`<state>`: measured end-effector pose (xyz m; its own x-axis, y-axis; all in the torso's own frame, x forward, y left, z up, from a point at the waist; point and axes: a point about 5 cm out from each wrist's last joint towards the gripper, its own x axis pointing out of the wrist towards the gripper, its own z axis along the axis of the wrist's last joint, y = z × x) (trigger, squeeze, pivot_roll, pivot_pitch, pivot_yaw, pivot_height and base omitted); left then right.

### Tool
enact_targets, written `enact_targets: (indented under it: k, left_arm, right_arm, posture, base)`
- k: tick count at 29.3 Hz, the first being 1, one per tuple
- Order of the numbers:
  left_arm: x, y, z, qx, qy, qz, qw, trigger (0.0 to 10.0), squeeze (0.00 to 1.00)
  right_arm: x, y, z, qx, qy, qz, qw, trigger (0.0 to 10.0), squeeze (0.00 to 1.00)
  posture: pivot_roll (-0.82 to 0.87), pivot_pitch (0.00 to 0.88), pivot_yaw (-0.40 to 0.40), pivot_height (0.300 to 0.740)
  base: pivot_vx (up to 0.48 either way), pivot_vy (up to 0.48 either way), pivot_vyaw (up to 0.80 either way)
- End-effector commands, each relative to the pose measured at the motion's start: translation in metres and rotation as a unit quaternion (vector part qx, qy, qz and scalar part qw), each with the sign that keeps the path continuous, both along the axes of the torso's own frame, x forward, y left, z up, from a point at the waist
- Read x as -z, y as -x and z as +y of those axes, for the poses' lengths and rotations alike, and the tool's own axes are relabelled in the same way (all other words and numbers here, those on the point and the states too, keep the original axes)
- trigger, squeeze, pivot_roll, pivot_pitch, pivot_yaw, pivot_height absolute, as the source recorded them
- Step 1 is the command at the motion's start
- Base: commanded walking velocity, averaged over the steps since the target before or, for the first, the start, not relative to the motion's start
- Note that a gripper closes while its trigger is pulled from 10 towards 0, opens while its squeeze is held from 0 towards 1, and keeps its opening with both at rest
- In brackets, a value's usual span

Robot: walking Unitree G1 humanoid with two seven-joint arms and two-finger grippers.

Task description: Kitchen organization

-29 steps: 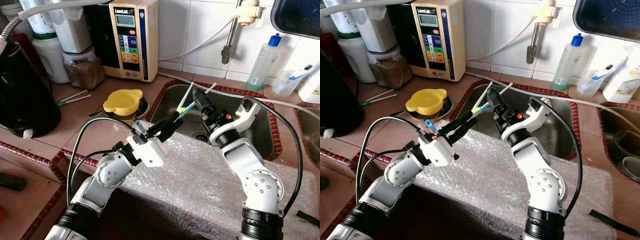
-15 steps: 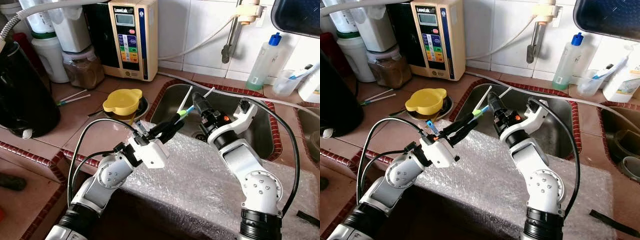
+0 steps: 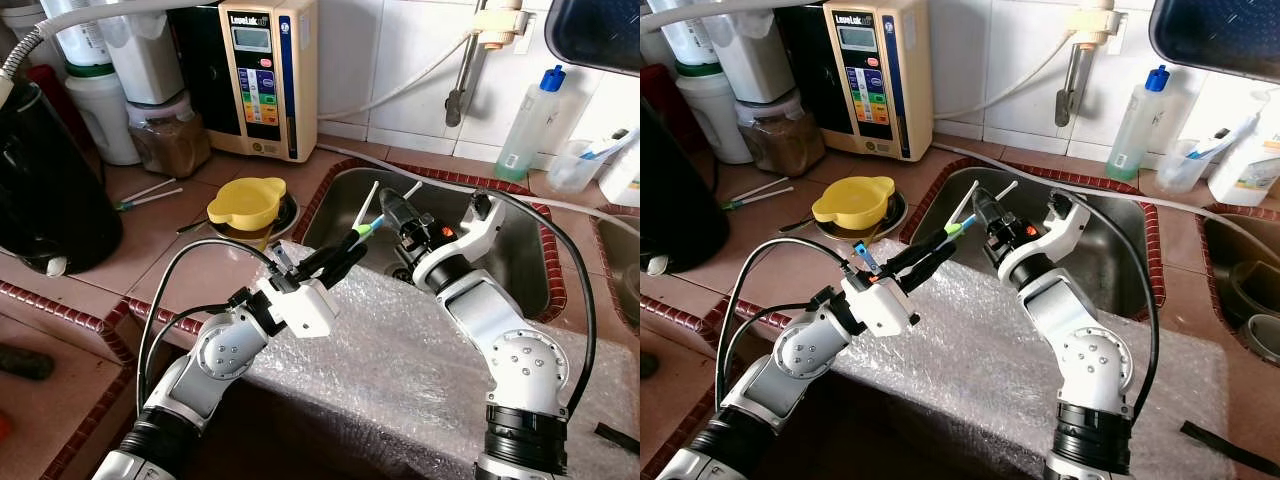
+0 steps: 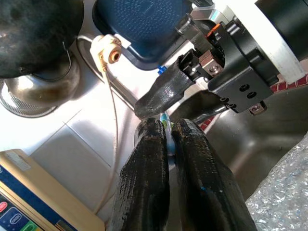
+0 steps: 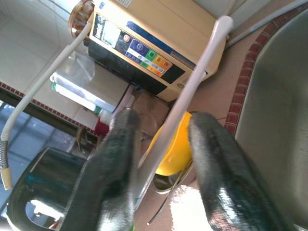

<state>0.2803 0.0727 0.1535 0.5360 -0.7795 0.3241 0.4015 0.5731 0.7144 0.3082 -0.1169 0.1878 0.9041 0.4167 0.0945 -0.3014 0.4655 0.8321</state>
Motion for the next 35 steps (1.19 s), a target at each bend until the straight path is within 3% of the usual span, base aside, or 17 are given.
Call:
enact_targets:
  k: [1,6,7,8,12,13,21,29,35]
  left_arm:
    - [-0.004,0.001,-0.003,0.009,0.001,-0.014,1.0,4.8,0.0]
    - [-0.004,0.002,-0.002,0.008,0.002,-0.014,1.0,4.9,0.0]
    - [-0.004,0.002,-0.002,0.008,0.002,-0.014,1.0,5.4,0.0]
    - [-0.004,0.002,-0.002,0.008,0.001,-0.014,1.0,5.5,0.0]
    - [-0.004,0.002,-0.002,0.009,0.0,-0.015,1.0,5.9,0.0]
    - [-0.004,0.002,-0.002,0.01,0.0,-0.015,1.0,5.9,0.0]
    - [-0.003,0.002,-0.001,0.007,0.0,-0.013,1.0,6.9,0.0]
    - [-0.002,0.002,0.0,0.009,-0.002,-0.009,1.0,9.7,0.0]
    - [-0.002,0.002,0.003,0.0,-0.004,-0.014,1.0,10.0,0.0]
  right_arm:
    - [-0.001,0.002,0.009,-0.022,0.008,-0.001,1.0,10.0,1.0]
    - [0.0,0.002,0.008,-0.02,0.008,0.001,1.0,10.0,1.0]
    - [0.001,0.002,0.006,-0.017,0.003,0.002,1.0,10.0,0.08]
    - [0.001,0.002,0.005,-0.015,0.001,0.003,1.0,10.0,0.0]
    - [0.004,0.0,0.004,-0.012,0.008,0.014,1.0,10.0,0.0]
    - [0.006,0.0,0.004,-0.011,0.011,0.02,1.0,0.0,0.0]
    - [0.008,-0.004,-0.002,0.009,0.015,0.03,0.999,0.0,0.0]
    - [0.005,-0.007,-0.008,0.026,0.013,0.026,0.999,0.0,0.0]
    - [0.007,-0.006,-0.007,0.025,0.007,0.029,0.999,0.0,0.0]
  posture:
    - [-0.06,0.0,0.025,0.74]
    - [-0.06,0.0,0.027,0.74]
    - [-0.05,0.0,0.03,0.74]
    - [-0.05,0.0,0.03,0.74]
    - [-0.05,0.0,0.032,0.74]
    - [-0.05,0.0,0.032,0.74]
    - [-0.05,0.0,0.033,0.74]
    - [-0.05,0.0,0.037,0.74]
    - [-0.05,0.0,0.036,0.74]
  base:
    - [0.0,0.0,0.0]
    - [0.0,0.0,0.0]
    - [0.0,0.0,0.0]
    - [0.0,0.0,0.0]
    - [0.0,0.0,0.0]
    - [0.0,0.0,0.0]
    - [0.0,0.0,0.0]
    - [0.0,0.0,0.0]
    - [0.0,0.0,0.0]
